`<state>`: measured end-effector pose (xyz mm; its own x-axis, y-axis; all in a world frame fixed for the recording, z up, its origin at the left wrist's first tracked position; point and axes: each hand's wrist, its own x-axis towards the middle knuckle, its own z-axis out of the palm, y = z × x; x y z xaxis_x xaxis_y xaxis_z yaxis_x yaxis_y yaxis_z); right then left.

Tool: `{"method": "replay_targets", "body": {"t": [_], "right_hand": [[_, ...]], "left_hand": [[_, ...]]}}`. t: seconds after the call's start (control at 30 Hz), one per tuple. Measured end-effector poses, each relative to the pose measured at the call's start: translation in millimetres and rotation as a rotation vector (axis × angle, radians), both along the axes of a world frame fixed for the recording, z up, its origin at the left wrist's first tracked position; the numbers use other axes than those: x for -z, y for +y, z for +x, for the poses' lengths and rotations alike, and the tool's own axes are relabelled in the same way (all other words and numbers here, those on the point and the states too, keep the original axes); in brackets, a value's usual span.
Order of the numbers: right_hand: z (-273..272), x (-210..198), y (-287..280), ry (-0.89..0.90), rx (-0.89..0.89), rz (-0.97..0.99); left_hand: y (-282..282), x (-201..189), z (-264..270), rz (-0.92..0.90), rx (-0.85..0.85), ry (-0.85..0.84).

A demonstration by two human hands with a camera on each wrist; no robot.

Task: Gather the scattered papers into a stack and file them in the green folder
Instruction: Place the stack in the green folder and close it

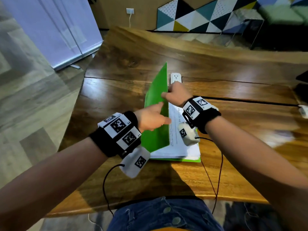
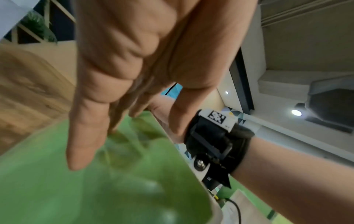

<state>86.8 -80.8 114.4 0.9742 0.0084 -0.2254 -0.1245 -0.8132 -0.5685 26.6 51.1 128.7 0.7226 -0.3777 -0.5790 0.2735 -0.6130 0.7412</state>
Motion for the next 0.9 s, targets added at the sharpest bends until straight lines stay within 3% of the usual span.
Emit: {"method": "replay_targets", "body": {"t": [0.13, 0.27, 0.37, 0.47, 0.53, 0.73, 0.9], "right_hand": [[-3.5, 15.8, -38.8, 0.117, 0.108, -0.038], [-16.4, 48.8, -85.2, 0.289, 0.239, -0.009], [-28.3, 87.1, -112.0, 0.404, 0.311, 0.014], [-43.9, 121.3, -123.7, 0.387, 0.37, 0.075], [-54.9, 131.9, -120.8, 0.387, 0.439, 0.218], [-69.9, 142.4, -104.6, 0.376, 0.482, 0.485], [-59.7, 157.5, -113.3, 0.356, 0.521, 0.665]], "left_hand": [[6.1, 17.5, 26.0, 0.077, -0.054, 0.018], [25.2, 57.0, 60.7, 0.372, -0.021, -0.041], [29.6, 94.7, 61.6, 0.561, -0.021, 0.025], [26.8, 125.8, 49.8, 0.562, -0.069, 0.05], [21.3, 138.0, 46.5, 0.528, -0.137, 0.034], [3.9, 149.3, 40.3, 0.472, -0.362, 0.034], [3.9, 156.9, 36.1, 0.535, -0.407, 0.048]]}}
